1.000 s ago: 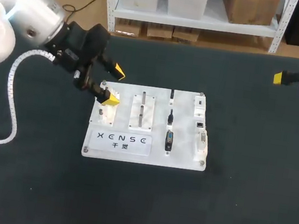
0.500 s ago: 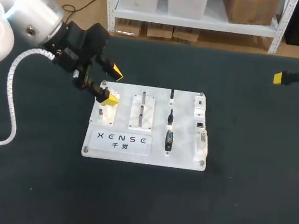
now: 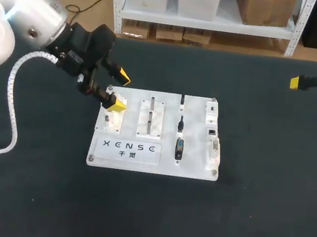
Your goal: Insert the USB connector, Ethernet cable, and multi-pin plug into their matching sockets one by one.
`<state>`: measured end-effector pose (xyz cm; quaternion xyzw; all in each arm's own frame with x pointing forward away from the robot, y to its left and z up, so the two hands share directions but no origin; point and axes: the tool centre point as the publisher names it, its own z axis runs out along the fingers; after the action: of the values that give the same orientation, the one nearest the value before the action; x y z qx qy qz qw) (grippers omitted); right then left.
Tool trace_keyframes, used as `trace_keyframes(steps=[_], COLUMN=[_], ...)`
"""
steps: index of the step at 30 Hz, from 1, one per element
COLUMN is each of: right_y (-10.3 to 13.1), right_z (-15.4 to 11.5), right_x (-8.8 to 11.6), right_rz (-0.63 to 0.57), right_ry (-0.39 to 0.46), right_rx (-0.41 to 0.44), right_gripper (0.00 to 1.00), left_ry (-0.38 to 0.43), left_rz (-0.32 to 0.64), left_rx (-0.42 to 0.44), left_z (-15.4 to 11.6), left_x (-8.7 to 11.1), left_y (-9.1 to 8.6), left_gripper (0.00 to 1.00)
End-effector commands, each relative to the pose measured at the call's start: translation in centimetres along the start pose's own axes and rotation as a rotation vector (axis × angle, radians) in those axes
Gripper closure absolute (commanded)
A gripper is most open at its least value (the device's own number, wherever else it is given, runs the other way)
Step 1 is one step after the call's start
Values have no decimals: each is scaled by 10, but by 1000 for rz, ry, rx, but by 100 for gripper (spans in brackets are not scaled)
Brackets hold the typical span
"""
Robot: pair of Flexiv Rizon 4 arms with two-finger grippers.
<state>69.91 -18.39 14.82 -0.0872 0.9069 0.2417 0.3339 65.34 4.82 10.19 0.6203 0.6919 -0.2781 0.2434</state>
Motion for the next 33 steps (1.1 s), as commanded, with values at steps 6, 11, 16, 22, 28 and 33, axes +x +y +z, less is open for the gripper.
trace_keyframes(steps=[6, 11, 16, 22, 28, 33], right_y=[1, 44, 89, 119, 135, 140], right_z=[0, 17, 48, 92, 134, 163], right_x=[0, -26, -39, -26, -6, 8], right_rz=[0, -55, -69, -2, 35, 82], right_ry=[0, 30, 107, 215, 308, 377], right_rx=[3, -21, -18, 78, 186, 299], right_gripper=[0, 0, 0, 0, 0, 0], left_ry=[3, 3, 3, 3, 3, 3], left_rz=[0, 0, 0, 0, 0, 0], left_rx=[3, 3, 3, 3, 3, 3], left_z=[0, 0, 0, 0, 0, 0], left_x=[0, 0, 0, 0, 0, 0], left_y=[1, 1, 1, 1, 1, 1], left_gripper=[0, 0, 0, 0, 0, 0])
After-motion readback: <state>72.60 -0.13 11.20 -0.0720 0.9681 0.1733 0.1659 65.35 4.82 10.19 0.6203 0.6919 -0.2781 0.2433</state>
